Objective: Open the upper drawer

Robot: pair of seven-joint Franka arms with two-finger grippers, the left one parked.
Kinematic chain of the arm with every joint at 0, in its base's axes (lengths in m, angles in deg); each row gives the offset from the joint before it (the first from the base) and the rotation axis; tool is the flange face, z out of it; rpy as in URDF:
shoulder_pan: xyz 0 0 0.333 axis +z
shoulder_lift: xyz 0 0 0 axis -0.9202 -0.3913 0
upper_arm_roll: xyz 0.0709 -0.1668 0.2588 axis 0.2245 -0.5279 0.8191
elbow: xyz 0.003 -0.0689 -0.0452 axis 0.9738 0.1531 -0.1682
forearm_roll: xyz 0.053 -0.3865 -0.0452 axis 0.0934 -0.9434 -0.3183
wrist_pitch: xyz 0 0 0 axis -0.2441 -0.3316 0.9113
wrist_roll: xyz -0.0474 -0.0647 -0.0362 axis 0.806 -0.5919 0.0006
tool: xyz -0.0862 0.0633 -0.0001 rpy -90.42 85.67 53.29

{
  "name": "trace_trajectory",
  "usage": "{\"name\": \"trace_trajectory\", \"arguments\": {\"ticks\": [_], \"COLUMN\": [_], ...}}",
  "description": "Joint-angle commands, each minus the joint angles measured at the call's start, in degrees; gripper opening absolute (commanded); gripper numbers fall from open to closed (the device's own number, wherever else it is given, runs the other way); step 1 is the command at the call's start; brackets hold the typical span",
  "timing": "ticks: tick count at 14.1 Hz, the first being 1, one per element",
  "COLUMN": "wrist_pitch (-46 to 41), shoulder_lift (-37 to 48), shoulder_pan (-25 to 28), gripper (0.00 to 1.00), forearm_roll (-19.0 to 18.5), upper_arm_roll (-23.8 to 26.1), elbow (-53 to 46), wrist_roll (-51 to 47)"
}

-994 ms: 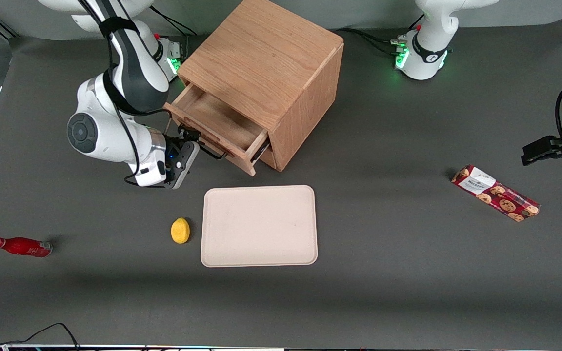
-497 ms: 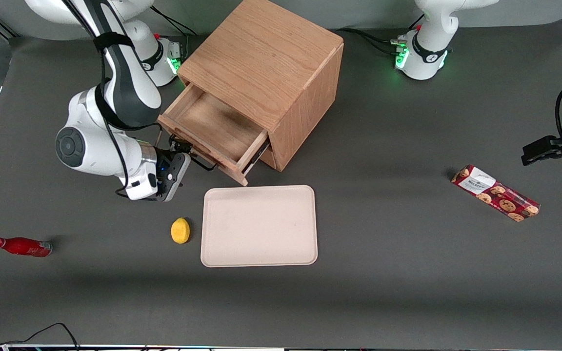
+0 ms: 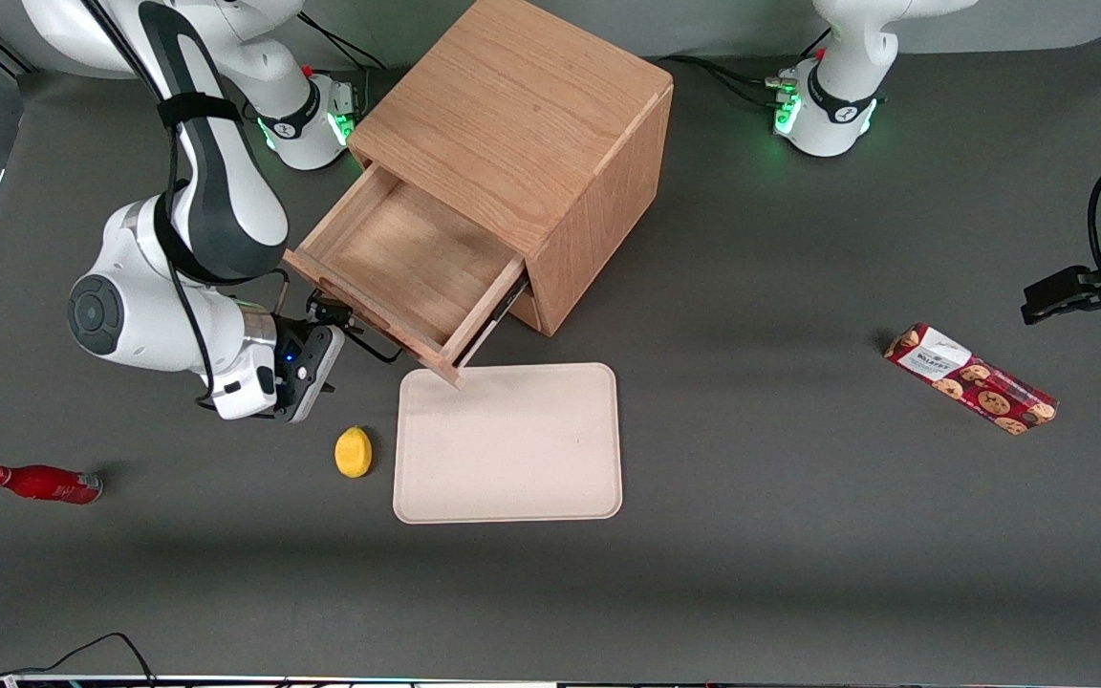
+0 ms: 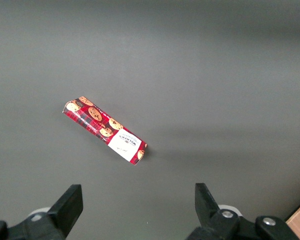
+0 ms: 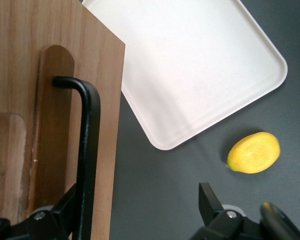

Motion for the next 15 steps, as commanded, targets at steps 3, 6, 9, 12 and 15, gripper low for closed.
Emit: {"name": "trace_trajectory", "arguments": {"ticks": [3, 6, 9, 12, 15], "wrist_pitch": [-1.4, -2.7, -3.0, -4.4, -5.7], "shoulder_lift": [-3.3, -4.9, -6.0, -6.9, -7.7], "shoulder_pan": [-2.5, -3.3, -4.3, -5.1, -5.7], "gripper": [1.00, 1.00, 1.00, 1.00, 1.00], "forearm_roll": [1.7, 1.8, 1.8, 1.8, 1.9], "upper_arm_roll": [-0.1, -0.1, -0.2, -0.1, -0.1], "elbow": [-4.5, -6.9, -8.2, -10.0, -11.5], "wrist_roll": [4.0, 5.5, 7.0, 7.4, 7.4]}}
